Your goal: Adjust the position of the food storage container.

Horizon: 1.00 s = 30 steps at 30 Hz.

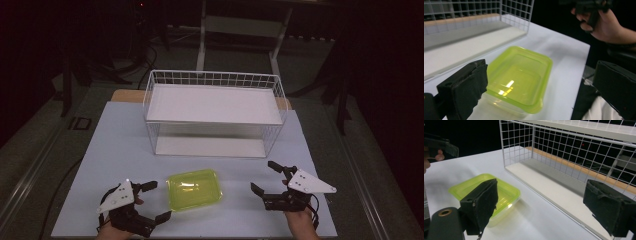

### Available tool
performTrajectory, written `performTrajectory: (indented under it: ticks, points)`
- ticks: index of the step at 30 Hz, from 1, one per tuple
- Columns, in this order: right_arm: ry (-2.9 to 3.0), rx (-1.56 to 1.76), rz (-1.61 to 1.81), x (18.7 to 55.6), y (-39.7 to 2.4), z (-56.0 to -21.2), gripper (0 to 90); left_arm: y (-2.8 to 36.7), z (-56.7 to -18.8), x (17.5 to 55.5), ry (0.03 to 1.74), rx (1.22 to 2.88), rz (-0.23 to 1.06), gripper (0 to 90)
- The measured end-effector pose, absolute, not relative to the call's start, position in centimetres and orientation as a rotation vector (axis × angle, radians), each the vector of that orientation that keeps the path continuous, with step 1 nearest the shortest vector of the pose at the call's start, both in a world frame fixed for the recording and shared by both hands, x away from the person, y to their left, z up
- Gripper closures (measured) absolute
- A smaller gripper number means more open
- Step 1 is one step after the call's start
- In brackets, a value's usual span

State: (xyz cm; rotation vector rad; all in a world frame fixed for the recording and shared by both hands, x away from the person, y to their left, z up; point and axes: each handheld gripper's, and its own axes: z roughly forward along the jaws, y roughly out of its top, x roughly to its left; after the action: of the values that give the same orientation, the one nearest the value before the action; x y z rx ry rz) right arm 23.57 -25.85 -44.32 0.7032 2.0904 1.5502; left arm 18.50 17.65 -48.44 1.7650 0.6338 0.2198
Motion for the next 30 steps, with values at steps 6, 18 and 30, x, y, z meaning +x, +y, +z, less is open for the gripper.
performTrajectory:
  ticks: [6,18,30]
  points:
    - [2.095,0.697,1.549,23.6,-25.6,-44.3,12.5,16.4,-48.8,18.6,0.610,1.823,0.152,6.8]
    - [2.096,0.679,1.542,23.8,-25.3,-44.4,12.5,14.7,-48.7,19.3,0.541,1.995,0.193,53.7]
    - [2.093,0.693,1.543,23.9,-25.3,-44.4,12.5,13.4,-51.4,19.5,0.556,2.157,0.155,89.8]
